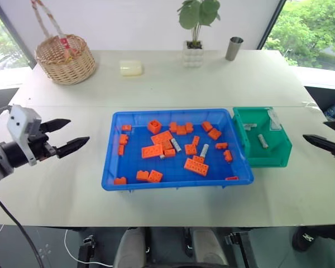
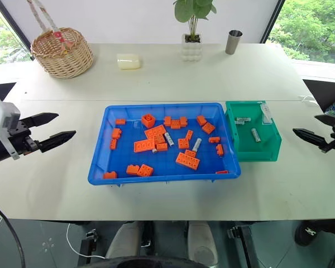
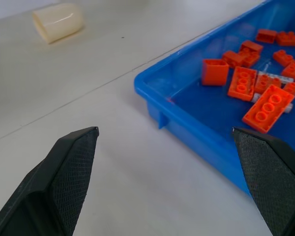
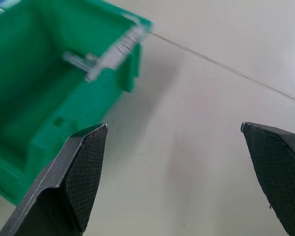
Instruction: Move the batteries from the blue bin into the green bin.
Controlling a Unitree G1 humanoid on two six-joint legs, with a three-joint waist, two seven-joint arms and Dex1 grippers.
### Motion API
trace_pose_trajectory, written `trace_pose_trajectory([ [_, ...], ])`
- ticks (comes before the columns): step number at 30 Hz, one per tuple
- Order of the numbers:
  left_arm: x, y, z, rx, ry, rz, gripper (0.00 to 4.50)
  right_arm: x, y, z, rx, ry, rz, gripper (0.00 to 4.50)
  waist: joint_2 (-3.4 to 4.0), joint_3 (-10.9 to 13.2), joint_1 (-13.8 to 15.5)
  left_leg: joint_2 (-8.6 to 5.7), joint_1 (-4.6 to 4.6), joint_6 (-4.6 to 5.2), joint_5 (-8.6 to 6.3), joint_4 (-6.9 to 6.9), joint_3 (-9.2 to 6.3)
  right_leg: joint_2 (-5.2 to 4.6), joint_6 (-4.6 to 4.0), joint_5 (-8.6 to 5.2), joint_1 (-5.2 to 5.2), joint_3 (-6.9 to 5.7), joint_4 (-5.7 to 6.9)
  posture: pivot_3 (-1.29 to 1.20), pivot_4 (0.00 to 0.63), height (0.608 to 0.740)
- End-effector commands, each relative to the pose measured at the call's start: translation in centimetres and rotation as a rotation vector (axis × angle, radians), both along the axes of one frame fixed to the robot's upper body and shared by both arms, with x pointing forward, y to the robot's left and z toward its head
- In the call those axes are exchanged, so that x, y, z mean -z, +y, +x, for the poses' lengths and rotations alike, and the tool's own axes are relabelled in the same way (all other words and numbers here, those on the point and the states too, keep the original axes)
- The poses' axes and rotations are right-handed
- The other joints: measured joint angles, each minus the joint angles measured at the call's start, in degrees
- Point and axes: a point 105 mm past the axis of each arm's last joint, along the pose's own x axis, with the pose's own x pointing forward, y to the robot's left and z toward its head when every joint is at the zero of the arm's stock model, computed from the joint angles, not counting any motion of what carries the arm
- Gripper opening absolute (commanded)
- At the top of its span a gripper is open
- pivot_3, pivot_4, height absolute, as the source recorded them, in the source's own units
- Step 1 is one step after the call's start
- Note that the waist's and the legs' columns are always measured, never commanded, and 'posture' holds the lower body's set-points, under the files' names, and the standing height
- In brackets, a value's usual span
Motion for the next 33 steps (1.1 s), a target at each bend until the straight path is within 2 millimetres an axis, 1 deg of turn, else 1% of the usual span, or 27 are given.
trace_pose_trajectory([
  [1,-1.7,-2.2,-1.1,0.161,-0.004,0.048,4.50,-5.1,5.4,1.3,-0.229,-0.087,-0.060,4.47,0.08,0.0,-0.5,0.00,0.00,0.00,0.00,0.00,0.01,0.01,0.00,0.00,-0.02,0.01,0.04,0.00,0.150,0.736],
  [3,-2.1,-3.3,-1.6,0.243,0.011,0.069,4.50,-6.4,10.1,2.5,-0.392,-0.096,-0.084,4.47,0.12,0.1,-1.0,0.02,0.00,0.00,0.00,-0.01,-0.02,0.02,0.00,0.00,-0.06,0.01,0.08,0.00,0.150,0.736],
  [5,-2.3,-4.3,-2.1,0.320,0.027,0.086,4.50,-6.9,14.6,3.2,-0.532,-0.088,-0.095,4.47,0.12,0.1,-1.3,0.03,-0.01,0.00,0.00,-0.01,-0.01,0.09,-0.01,0.00,-0.12,0.01,0.11,0.00,0.150,0.736],
  [6,-2.4,-4.6,-2.3,0.345,0.033,0.092,4.50,-7.0,16.0,3.4,-0.571,-0.082,-0.097,4.47,0.11,0.1,-1.3,0.03,-0.03,0.00,0.00,-0.03,-0.03,0.12,-0.01,0.00,-0.13,0.01,0.11,0.00,0.150,0.736],
  [8,-2.4,-5.6,-2.8,0.420,0.048,0.116,4.50,-6.4,20.3,4.1,-0.682,-0.056,-0.108,4.47,0.11,0.1,-1.1,0.03,-0.06,-0.01,0.00,-0.05,-0.05,0.15,-0.01,0.00,-0.20,-0.01,0.18,0.00,0.150,0.736],
  [10,-2.0,-6.5,-3.4,0.487,0.064,0.138,4.50,-5.4,24.9,3.9,-0.807,-0.033,-0.112,4.47,0.11,0.1,-1.0,0.02,-0.15,-0.02,0.01,-0.06,-0.04,0.12,-0.01,0.00,-0.29,-0.02,0.23,0.00,0.150,0.736],
  [11,-1.9,-6.6,-3.5,0.503,0.069,0.142,4.50,-5.2,26.1,3.8,-0.841,-0.029,-0.112,4.47,0.12,0.1,-1.0,0.02,-0.17,-0.02,0.01,-0.05,-0.03,0.11,-0.01,0.01,-0.31,-0.02,0.24,0.00,0.150,0.736],
  [12,-1.7,-6.9,-3.8,0.525,0.078,0.153,4.50,-4.5,28.0,3.4,-0.900,-0.009,-0.103,4.47,0.12,0.1,-0.8,0.01,-0.21,-0.02,0.01,-0.05,-0.03,0.10,-0.01,0.01,-0.33,-0.01,0.25,0.00,0.150,0.736],
  [13,-1.5,-7.1,-3.9,0.539,0.080,0.168,4.50,-3.5,29.7,3.1,-0.955,0.011,-0.112,4.47,0.12,0.1,-0.7,0.01,-0.36,-0.02,0.01,-0.02,-0.05,0.08,0.00,0.01,-0.42,-0.02,0.26,0.00,0.150,0.736],
  [15,-1.4,-7.4,-3.9,0.554,0.078,0.184,4.50,-1.6,32.5,2.8,-1.026,0.044,-0.151,4.47,0.12,0.1,-0.6,-0.04,-0.47,-0.03,0.01,0.06,-0.06,0.06,0.00,0.02,-0.44,-0.04,0.26,0.00,0.150,0.736],
  [19,-1.5,-8.1,-4.0,0.573,0.075,0.187,4.50,0.6,36.1,3.0,-1.055,0.082,-0.183,4.47,0.11,0.1,-0.5,-0.09,-0.60,-0.02,0.02,0.19,-0.06,0.05,0.01,0.03,-0.46,-0.04,0.25,0.00,0.150,0.736],
  [23,-1.3,-8.4,-4.0,0.583,0.077,0.199,4.50,2.8,38.3,2.6,-1.094,0.122,-0.226,4.47,0.10,0.1,-0.4,-0.11,-0.59,-0.05,0.05,0.22,-0.04,0.06,0.02,0.04,-0.45,-0.07,0.34,0.00,0.150,0.736],
  [28,-1.4,-8.7,-3.8,0.583,0.065,0.189,4.50,4.3,39.8,2.3,-1.120,0.138,-0.253,4.47,0.10,0.1,-0.6,-0.12,-0.55,-0.08,0.06,0.22,-0.07,0.09,0.11,0.08,-0.50,-0.12,0.59,0.00,0.150,0.736],
  [33,-1.6,-9.1,-3.6,0.580,0.048,0.180,4.50,5.9,39.8,3.2,-1.095,0.153,-0.315,4.47,0.10,0.1,-0.8,-0.12,-0.44,-0.15,0.10,0.22,-0.08,0.11,0.11,0.08,-0.49,-0.12,0.78,0.00,0.150,0.736],
])
